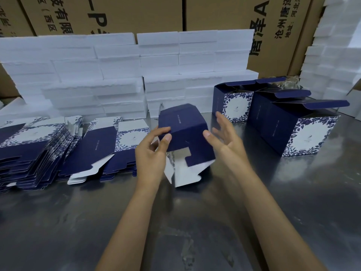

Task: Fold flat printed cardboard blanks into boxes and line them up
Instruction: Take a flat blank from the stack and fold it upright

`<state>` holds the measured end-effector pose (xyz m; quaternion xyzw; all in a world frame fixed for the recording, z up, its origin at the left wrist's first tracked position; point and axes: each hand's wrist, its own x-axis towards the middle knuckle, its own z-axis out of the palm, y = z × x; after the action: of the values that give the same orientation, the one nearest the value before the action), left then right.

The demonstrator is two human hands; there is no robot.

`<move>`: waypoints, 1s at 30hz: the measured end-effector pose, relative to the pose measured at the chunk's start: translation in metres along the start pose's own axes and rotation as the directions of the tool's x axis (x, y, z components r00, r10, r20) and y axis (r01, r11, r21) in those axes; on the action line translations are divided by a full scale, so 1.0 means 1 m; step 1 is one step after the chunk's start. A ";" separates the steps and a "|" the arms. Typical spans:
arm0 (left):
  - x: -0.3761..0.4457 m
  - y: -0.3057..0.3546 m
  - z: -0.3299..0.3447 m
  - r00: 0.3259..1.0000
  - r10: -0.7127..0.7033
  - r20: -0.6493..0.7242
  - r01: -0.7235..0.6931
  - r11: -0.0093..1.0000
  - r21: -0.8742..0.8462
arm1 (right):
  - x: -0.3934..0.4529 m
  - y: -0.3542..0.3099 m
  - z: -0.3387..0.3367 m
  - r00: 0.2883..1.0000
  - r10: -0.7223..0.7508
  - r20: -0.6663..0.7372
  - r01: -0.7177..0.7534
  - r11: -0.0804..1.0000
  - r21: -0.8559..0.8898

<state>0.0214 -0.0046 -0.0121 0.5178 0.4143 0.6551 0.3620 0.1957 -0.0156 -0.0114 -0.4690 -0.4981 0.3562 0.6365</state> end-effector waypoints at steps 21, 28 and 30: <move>-0.023 -0.022 0.027 0.876 -0.331 0.351 0.016 0.747 0.665 | -0.007 -0.020 -0.003 0.993 -0.055 0.108 0.070 0.987 -0.145; -0.027 -0.005 0.025 0.872 -0.245 0.423 -0.153 0.685 0.712 | -0.009 -0.016 0.000 0.980 -0.065 0.189 0.126 0.935 -0.331; -0.022 0.004 0.020 0.934 -0.170 0.313 -0.094 0.730 0.677 | -0.009 -0.015 -0.002 0.980 -0.058 0.191 0.112 0.951 -0.287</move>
<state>0.0450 -0.0229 -0.0145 0.7144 0.5642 0.3450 0.2285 0.1949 -0.0287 0.0005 -0.5027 -0.6213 0.2908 0.5261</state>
